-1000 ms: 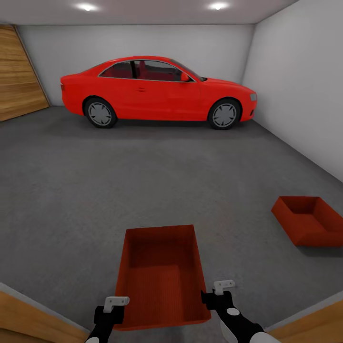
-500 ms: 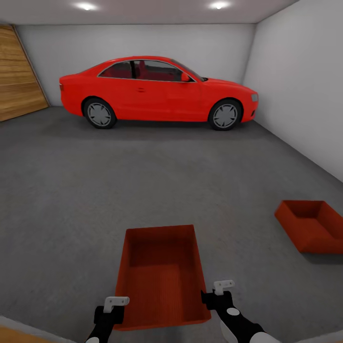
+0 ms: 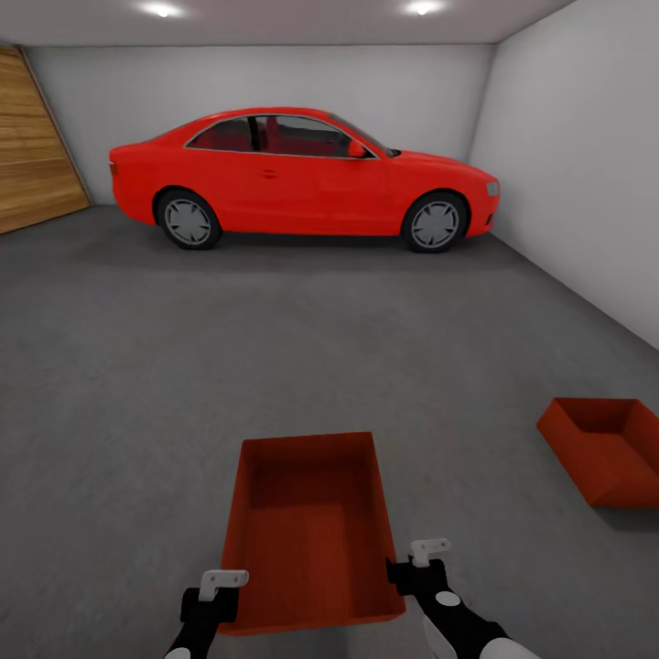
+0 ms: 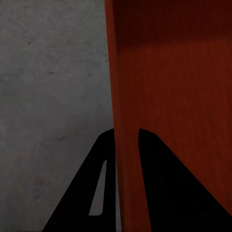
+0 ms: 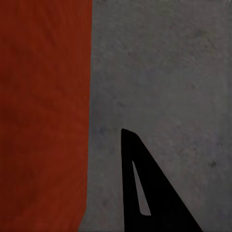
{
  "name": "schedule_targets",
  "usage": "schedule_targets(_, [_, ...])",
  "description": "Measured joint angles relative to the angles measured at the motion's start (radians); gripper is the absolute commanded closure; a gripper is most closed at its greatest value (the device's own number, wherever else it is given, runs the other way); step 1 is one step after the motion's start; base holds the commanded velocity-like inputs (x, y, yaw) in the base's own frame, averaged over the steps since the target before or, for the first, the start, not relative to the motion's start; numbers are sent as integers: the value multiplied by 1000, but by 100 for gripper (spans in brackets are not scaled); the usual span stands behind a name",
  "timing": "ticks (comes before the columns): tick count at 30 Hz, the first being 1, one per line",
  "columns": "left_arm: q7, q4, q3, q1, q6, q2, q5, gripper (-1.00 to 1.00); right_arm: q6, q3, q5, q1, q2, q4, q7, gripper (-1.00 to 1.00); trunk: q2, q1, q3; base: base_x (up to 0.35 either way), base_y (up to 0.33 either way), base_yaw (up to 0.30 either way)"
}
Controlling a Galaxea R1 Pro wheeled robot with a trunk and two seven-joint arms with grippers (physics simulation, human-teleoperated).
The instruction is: Move the two storage containers from the living room to the garage. In the garage, place one container on the floor and stack the other container on top of it (either order is fine).
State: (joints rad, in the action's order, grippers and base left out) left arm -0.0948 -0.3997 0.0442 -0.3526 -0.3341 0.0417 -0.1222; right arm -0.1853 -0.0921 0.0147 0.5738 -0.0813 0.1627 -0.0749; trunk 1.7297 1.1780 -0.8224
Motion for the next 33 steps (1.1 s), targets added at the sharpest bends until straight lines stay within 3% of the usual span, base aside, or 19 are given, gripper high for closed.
schedule_targets(33, [0, 0, 0, 0, 0, 0, 0, 100, 0, 0, 0, 0, 0, 0, 0, 100, 0, 0, 0, 271, 0, 0])
